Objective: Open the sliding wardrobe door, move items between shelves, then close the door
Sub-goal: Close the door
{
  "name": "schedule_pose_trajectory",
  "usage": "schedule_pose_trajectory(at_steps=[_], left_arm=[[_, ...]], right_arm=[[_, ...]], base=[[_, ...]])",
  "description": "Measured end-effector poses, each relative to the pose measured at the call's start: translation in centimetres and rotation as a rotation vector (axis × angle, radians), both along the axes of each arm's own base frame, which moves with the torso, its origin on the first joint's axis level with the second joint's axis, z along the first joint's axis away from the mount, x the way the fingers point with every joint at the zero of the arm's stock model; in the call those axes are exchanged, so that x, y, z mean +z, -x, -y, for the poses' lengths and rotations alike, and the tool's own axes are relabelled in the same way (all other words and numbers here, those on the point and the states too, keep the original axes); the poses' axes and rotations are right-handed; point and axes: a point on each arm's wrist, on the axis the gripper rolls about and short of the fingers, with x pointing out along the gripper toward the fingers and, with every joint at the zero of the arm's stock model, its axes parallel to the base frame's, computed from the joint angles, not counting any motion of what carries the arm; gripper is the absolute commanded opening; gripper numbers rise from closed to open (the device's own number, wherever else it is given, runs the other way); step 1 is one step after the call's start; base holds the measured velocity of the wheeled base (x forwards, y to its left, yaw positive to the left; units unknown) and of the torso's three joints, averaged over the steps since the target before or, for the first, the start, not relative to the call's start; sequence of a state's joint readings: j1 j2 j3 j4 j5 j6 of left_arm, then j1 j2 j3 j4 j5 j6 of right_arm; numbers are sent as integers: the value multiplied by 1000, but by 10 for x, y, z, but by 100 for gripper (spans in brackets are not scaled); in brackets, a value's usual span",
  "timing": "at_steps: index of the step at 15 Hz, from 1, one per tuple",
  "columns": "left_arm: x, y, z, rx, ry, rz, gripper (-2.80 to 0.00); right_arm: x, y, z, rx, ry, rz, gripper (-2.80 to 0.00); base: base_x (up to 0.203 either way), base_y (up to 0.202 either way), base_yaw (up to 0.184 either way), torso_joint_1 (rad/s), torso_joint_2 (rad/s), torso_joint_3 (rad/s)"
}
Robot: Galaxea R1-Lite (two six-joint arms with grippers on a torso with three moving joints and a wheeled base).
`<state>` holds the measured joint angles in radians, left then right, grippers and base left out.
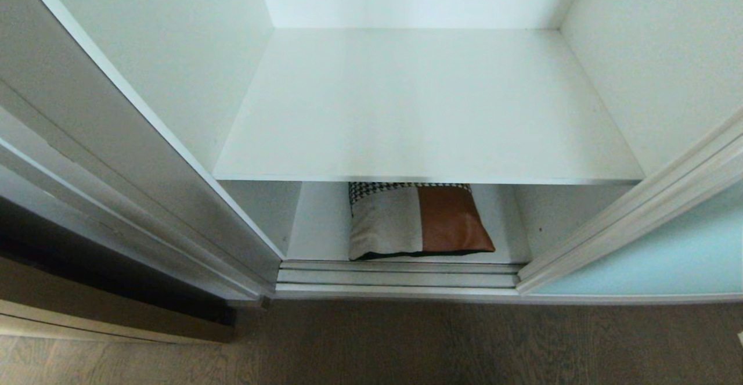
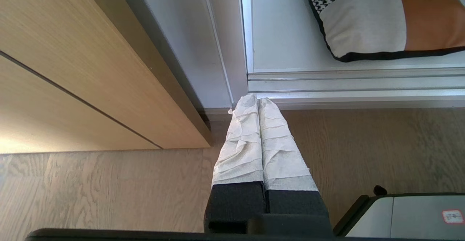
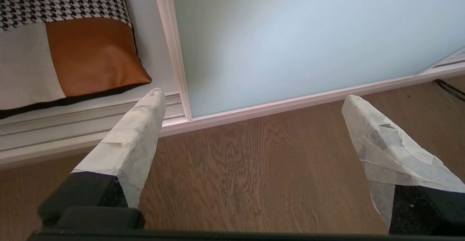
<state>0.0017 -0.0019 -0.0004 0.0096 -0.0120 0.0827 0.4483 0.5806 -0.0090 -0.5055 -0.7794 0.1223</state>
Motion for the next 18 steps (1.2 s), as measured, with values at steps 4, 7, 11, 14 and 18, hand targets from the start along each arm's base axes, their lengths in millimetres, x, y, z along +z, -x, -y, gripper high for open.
schedule_pose_trajectory(at_steps=[4,7,11,14,18], left_arm=[[0,0,0,0,1,-1,-280],[0,0,0,0,1,-2,-280],[0,0,0,0,0,-2,-280],[0,0,0,0,0,-2,-280],[0,0,0,0,0,-2,-280]], right_arm=[[3,0,0,-7,-4,9,0],[1,0,1,-19,3,4,0],[-2,-1,1,-33,12,-12,0],[-3,4,4,-8,42,-6,0],[-8,17,5,103,54,20,0]], base=[[0,0,0,0,0,0],[0,0,0,0,0,0],[0,0,0,0,0,0],[0,0,0,0,0,0],[0,0,0,0,0,0]])
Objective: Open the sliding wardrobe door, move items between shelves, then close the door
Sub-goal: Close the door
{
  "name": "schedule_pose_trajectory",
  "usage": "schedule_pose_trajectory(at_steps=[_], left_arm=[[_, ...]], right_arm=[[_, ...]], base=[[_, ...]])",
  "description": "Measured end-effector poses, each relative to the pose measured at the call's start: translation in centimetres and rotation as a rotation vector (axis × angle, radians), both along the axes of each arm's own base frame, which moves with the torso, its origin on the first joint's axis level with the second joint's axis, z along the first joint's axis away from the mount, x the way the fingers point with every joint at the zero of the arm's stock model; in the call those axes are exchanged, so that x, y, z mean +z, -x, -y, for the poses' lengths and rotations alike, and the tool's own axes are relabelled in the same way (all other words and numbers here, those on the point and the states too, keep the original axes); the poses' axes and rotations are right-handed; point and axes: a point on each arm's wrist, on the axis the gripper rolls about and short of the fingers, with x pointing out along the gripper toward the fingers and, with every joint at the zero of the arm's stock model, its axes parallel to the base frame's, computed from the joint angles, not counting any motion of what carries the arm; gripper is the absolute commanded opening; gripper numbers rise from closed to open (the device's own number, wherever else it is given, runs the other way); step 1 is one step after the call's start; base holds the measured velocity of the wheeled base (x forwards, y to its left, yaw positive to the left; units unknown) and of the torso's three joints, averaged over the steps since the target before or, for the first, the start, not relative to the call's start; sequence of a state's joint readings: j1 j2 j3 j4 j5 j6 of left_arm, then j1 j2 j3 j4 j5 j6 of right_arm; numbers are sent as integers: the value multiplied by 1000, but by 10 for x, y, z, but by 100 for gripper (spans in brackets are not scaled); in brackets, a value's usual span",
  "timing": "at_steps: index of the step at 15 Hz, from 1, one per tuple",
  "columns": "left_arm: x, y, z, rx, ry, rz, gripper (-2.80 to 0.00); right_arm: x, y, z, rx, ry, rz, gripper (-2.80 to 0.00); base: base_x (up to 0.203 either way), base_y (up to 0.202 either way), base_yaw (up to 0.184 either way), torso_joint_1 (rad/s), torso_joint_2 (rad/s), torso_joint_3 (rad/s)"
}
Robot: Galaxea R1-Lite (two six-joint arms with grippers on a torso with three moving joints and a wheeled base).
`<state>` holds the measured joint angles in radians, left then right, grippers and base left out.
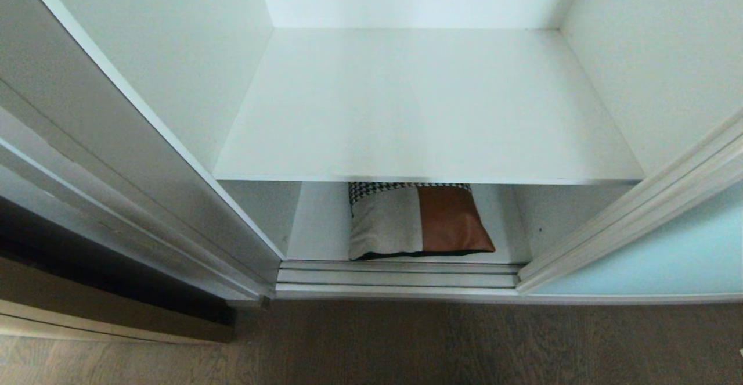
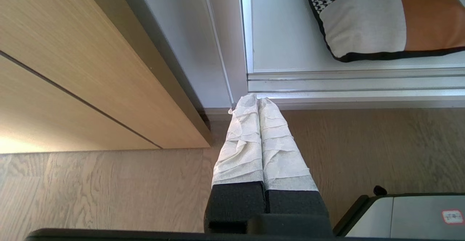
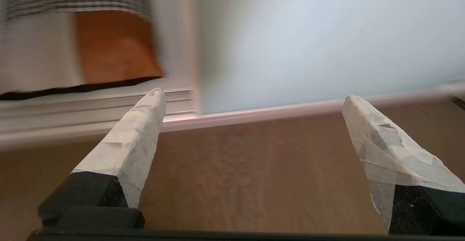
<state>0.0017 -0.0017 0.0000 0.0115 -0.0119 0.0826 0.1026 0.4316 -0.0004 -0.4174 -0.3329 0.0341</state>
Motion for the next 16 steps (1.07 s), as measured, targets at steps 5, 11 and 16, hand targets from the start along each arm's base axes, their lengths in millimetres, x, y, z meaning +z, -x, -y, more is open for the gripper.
schedule_pose_trajectory(at_steps=[5,11,16], left_arm=[[0,0,0,0,1,0,-280],[0,0,0,0,1,0,-280],[0,0,0,-1,1,-1,-280]], right_arm=[[-23,23,-3,151,40,-35,0],[-38,40,-5,210,79,14,0],[-43,43,-5,225,96,-4,0]], base=[[0,0,0,0,0,0],[0,0,0,0,0,0],[0,0,0,0,0,0]])
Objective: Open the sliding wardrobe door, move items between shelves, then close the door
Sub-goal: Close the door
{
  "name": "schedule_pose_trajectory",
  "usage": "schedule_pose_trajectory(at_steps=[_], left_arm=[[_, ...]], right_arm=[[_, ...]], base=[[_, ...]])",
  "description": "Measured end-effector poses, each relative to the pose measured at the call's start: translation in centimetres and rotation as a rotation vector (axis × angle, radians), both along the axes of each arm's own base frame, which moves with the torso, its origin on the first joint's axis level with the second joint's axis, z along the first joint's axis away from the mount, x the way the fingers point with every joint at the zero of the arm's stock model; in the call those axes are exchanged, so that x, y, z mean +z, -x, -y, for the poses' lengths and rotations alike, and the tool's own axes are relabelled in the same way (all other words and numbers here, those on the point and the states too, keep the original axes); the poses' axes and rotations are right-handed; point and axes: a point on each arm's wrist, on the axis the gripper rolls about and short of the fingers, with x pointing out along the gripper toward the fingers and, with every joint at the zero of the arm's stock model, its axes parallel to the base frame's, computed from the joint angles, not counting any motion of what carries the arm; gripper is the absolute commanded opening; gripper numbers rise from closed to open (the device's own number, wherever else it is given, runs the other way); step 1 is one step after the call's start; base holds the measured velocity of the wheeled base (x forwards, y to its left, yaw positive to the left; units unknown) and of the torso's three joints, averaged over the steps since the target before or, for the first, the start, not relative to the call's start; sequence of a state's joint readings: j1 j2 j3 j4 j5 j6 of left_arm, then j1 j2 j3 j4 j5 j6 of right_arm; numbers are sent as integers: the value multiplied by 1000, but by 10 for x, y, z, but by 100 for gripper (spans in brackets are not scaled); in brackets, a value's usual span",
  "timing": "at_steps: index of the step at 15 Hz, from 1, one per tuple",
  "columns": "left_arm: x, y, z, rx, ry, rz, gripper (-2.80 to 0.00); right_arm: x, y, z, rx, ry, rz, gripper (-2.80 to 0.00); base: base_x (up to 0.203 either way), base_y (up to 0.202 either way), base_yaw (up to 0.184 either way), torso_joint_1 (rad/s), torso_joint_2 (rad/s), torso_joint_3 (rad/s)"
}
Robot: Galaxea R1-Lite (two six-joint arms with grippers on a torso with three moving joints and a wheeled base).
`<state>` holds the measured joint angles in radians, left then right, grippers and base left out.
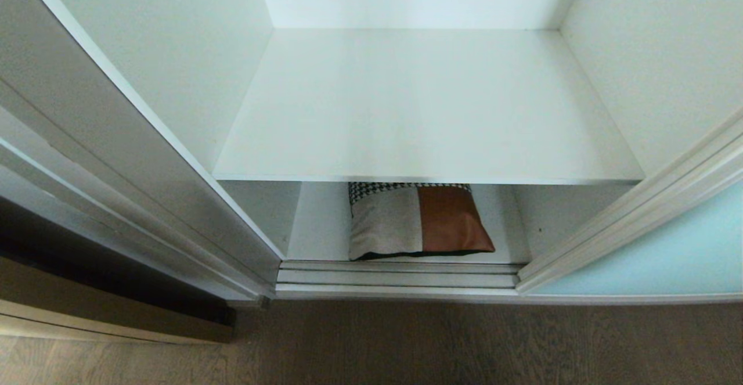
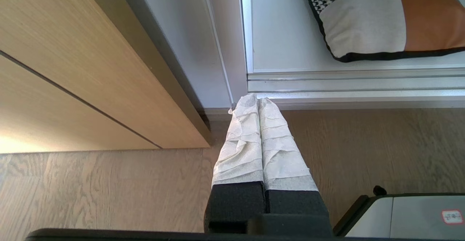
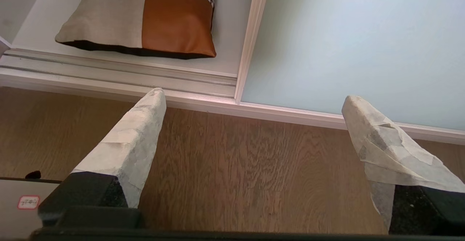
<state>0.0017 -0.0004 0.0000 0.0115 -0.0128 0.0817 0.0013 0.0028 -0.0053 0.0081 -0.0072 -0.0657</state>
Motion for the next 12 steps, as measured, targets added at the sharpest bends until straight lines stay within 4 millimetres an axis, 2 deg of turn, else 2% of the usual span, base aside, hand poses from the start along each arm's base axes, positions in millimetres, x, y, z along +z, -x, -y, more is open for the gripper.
schedule_pose_trajectory(at_steps=[9,10,12], left_arm=[[0,0,0,0,0,0,-280],[0,0,0,1,0,0,-280],[0,0,0,0,0,0,-280]], right_arm=[[0,0,0,-2,-53,12,0],[-1,0,0,-3,-68,12,-280],[0,0,0,-3,-83,14,-280]], base=[[0,0,0,0,0,0],[0,0,0,0,0,0],[0,0,0,0,0,0]])
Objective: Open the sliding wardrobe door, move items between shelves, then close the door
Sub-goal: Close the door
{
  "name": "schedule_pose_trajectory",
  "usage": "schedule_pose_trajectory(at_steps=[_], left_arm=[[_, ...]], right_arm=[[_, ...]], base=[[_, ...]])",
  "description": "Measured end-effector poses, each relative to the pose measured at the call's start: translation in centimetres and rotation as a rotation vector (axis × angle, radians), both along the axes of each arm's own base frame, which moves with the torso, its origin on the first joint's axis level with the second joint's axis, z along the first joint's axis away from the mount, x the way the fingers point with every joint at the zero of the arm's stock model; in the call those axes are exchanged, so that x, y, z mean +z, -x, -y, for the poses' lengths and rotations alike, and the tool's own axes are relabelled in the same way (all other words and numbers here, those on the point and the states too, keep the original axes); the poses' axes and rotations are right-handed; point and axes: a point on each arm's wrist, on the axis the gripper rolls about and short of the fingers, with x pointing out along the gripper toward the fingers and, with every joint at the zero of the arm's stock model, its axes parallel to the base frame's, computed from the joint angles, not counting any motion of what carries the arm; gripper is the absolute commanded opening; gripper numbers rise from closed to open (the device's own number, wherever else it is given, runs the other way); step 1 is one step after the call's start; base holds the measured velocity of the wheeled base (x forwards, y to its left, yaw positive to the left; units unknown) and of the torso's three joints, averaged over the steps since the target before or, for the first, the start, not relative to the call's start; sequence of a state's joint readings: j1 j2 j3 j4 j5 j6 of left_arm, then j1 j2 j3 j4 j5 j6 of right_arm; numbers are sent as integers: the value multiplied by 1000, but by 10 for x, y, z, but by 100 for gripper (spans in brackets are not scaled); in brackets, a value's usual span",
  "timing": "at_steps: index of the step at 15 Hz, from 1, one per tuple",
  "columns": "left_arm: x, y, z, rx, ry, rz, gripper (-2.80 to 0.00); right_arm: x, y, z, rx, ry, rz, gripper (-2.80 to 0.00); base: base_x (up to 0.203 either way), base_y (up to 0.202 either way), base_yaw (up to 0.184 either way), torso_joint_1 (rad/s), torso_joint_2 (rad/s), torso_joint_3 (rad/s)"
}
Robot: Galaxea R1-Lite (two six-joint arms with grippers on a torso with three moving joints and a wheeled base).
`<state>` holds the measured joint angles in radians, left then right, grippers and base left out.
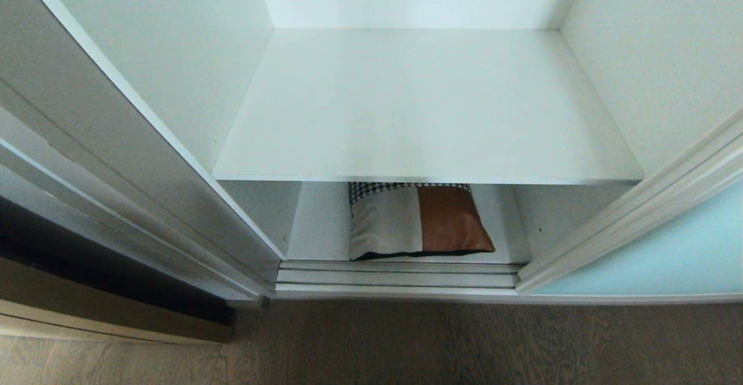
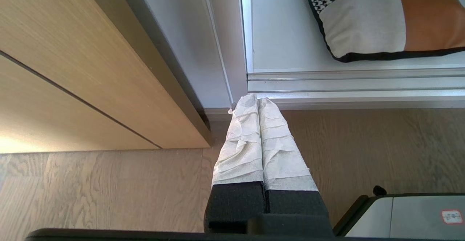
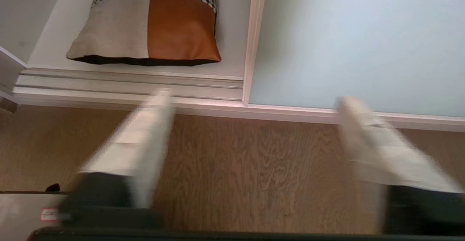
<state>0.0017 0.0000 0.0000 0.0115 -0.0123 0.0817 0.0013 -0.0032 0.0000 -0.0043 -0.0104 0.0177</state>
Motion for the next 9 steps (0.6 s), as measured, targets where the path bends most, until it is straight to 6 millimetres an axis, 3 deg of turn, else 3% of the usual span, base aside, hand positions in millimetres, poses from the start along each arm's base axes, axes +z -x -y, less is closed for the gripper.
schedule_pose_trajectory(at_steps=[9], left_arm=[[0,0,0,0,0,0,-280]], right_arm=[[0,0,0,-3,-14,2,-280]], base=[[0,0,0,0,0,0]])
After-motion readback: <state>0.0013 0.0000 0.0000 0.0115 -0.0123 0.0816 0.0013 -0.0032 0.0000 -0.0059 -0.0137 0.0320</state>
